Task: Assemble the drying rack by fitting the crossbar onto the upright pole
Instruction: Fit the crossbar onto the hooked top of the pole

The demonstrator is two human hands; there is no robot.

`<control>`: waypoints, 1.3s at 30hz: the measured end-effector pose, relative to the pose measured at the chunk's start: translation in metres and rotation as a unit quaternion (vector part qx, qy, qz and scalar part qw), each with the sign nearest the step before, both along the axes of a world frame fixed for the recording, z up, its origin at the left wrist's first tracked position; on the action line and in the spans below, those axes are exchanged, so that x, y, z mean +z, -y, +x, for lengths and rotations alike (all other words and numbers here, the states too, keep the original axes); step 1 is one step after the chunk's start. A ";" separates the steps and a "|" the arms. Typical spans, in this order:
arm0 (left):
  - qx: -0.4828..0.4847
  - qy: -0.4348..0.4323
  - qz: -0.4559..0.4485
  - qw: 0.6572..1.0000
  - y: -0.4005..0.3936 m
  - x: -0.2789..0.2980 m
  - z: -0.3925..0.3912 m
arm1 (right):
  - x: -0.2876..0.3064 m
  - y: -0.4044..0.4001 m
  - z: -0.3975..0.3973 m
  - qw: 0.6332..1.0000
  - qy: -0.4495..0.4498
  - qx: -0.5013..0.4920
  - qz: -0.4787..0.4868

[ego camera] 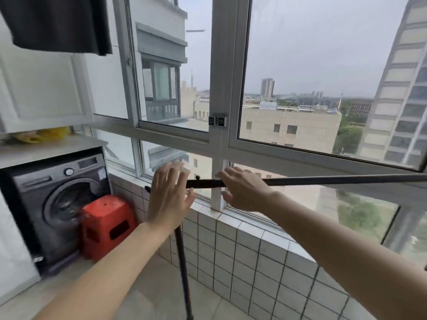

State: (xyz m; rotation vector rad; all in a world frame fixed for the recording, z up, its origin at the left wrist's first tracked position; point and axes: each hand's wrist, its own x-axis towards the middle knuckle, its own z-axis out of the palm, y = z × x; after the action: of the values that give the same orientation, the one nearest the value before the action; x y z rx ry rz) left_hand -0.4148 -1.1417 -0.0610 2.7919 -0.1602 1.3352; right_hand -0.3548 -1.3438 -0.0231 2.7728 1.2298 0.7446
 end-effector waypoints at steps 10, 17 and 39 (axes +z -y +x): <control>-0.023 -0.026 -0.324 0.945 -0.032 -0.052 -0.011 | -0.013 -0.060 0.013 0.997 -0.014 -0.073 0.011; -0.007 -0.111 -0.468 0.877 -0.028 -0.081 0.014 | -0.023 -0.063 0.026 0.997 0.027 -0.070 0.003; -0.048 -0.099 -0.486 0.867 -0.017 -0.073 0.169 | -0.002 -0.053 0.134 0.995 0.047 -0.083 0.009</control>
State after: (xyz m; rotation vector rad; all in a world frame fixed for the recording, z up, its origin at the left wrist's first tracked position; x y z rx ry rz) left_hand -0.2456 -1.1246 -0.1344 1.9769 0.3013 0.7518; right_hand -0.2212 -1.2905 -0.0247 2.7757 0.9676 0.8640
